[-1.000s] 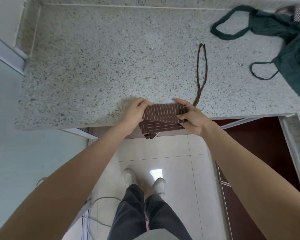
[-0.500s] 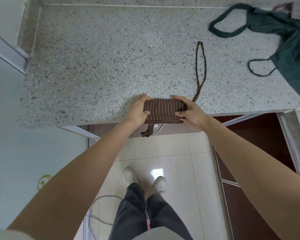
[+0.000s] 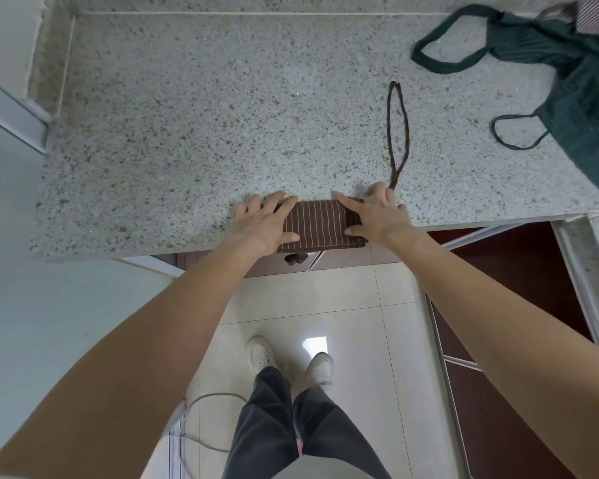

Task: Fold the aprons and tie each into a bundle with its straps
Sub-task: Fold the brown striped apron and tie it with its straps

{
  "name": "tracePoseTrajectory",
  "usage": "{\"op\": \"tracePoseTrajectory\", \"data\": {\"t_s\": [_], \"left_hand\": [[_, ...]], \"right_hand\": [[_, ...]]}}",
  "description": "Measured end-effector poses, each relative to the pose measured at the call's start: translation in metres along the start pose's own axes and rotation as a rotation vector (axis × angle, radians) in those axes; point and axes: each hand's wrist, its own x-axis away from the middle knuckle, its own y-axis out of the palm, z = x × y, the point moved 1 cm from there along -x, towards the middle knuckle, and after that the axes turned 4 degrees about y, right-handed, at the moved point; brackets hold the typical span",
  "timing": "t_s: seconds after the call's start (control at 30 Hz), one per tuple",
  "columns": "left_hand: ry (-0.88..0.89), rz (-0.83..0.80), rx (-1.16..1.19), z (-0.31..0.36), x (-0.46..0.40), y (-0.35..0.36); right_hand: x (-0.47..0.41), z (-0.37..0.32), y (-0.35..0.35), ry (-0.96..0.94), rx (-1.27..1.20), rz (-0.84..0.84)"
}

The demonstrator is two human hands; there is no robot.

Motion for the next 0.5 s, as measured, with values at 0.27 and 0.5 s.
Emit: {"op": "tracePoseTrajectory", "data": {"t_s": [0.27,0.5], "left_hand": [[-0.007,-0.112,-0.125,0.000,-0.007,-0.005],[-0.009,-0.078,-0.030,-0.001,-0.005,0.000]], "right_hand": [[0.019,-0.030,0.021,-0.343,0.015,0.213],[0.014,-0.023,0.043,-0.363,-0.271,0.138]]}}
